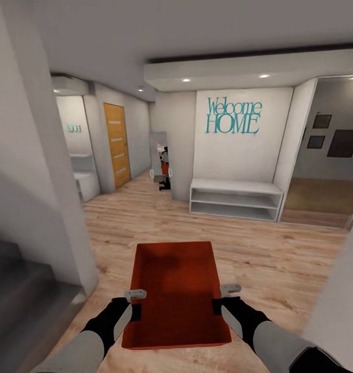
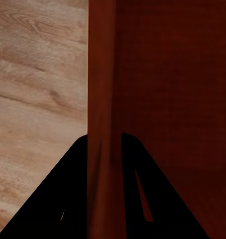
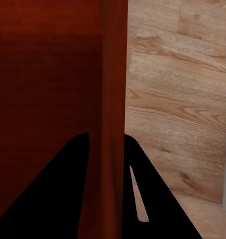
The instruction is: Move the two storage containers from the living room to the garage. In the garage, place one container on the floor and stack the other container on top of it (either order is fine).
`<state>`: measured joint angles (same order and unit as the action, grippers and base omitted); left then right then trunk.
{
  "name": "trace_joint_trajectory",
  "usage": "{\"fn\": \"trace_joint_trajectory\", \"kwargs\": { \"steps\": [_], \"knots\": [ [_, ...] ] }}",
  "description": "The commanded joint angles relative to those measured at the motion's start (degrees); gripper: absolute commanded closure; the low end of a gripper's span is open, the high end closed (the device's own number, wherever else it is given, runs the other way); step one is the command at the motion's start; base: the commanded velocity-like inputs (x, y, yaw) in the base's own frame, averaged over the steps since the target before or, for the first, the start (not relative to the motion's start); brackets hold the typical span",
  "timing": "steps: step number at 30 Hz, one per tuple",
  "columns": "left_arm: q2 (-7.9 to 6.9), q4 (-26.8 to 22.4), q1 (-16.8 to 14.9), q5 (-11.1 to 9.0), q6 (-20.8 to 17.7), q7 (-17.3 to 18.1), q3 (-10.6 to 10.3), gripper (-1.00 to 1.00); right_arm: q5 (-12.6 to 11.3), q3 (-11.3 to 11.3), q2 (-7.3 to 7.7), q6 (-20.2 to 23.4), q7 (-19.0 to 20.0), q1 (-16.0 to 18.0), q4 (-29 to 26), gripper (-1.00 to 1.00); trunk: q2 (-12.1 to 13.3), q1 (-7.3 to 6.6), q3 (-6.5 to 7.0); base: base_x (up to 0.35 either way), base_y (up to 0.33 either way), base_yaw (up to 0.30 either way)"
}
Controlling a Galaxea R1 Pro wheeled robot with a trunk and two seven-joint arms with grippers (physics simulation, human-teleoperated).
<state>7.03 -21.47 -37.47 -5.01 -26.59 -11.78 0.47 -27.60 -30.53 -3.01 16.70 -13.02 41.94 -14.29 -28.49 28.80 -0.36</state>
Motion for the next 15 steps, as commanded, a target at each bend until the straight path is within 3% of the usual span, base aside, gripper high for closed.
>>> {"fn": "trace_joint_trajectory", "kwargs": {
  "steps": [1,15],
  "knots": [
    [-1.41,0.8,0.0,0.9,-0.5,-0.9,-0.4,1.00,-0.4,-0.9,0.05,-1.7,-0.3,0.1,-0.3,1.00,0.0,0.05,-0.03,0.323,0.000,0.000],
    [-1.41,0.8,0.0,0.9,-0.5,-0.9,-0.4,1.00,-0.4,-0.9,0.10,-1.7,-0.3,0.1,-0.3,1.00,0.0,0.05,-0.03,0.322,0.000,0.000]
  ]
}}
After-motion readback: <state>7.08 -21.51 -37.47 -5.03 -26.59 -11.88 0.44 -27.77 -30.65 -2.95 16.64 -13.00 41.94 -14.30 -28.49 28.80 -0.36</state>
